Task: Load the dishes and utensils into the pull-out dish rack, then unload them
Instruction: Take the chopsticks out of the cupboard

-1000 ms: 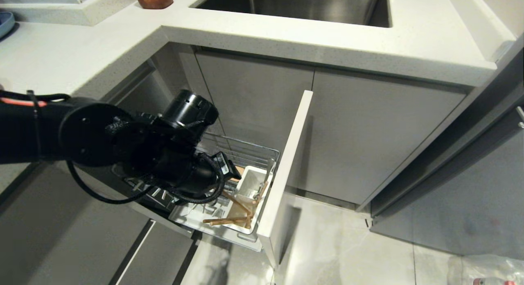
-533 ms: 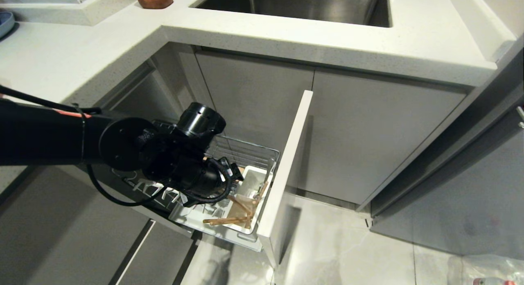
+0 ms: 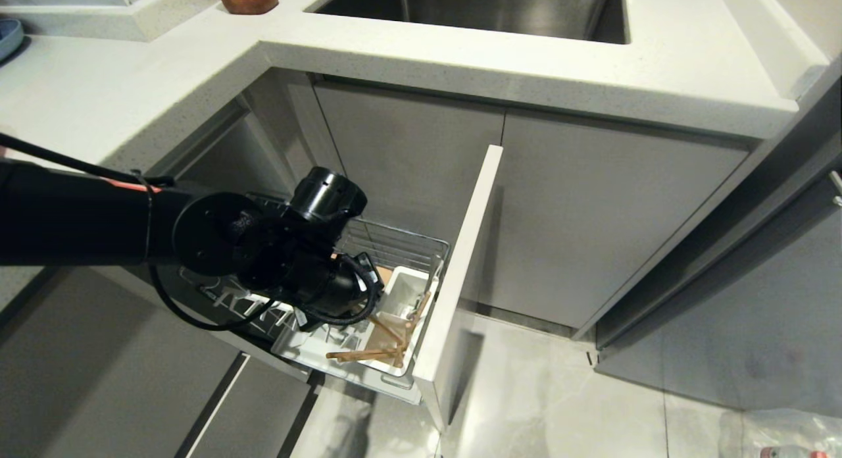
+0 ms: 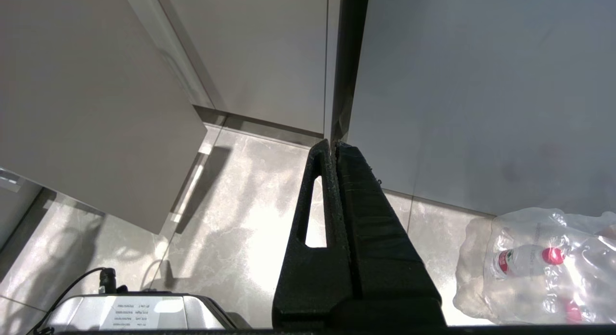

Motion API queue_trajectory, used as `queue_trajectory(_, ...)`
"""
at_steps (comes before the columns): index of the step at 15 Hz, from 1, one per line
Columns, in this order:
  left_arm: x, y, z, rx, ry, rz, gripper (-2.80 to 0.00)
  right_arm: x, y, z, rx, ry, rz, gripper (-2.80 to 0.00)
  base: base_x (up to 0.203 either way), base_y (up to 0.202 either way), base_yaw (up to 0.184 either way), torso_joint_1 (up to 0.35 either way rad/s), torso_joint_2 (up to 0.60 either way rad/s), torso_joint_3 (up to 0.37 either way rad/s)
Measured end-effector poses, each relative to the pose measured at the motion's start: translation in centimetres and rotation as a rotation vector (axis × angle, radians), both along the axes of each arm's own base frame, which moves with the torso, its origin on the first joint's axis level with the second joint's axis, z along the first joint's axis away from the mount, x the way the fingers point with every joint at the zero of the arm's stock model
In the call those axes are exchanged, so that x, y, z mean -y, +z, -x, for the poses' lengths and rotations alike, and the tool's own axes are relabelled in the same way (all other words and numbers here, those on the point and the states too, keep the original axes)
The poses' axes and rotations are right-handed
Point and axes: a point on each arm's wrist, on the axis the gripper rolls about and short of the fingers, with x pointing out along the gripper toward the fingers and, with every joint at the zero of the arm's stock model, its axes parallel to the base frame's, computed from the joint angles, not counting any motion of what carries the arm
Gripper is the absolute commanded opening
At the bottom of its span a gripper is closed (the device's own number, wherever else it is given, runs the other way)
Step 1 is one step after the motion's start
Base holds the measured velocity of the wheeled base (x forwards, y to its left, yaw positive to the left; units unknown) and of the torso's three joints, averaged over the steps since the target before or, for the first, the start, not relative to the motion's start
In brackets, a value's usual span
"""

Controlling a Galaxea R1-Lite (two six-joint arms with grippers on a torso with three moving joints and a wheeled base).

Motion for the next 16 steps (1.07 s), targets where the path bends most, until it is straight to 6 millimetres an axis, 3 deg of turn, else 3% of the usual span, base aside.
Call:
queue_trajectory(8, 0.0, 0.4, 0.2, 0.010, -0.002, 0.007, -2.80, 0.0, 0.0, 0.0, 0.000, 0.000, 0.000, -2.80, 0.000, 0.000, 0.000, 0.000, 0.00, 0.000)
queue_trajectory(16, -1.4, 4.4, 2.5, 0.114, -0.002, 0.066, -2.80, 0.0, 0.0, 0.0, 0.000, 0.000, 0.000, -2.80, 0.000, 0.000, 0.000, 0.000, 0.00, 0.000)
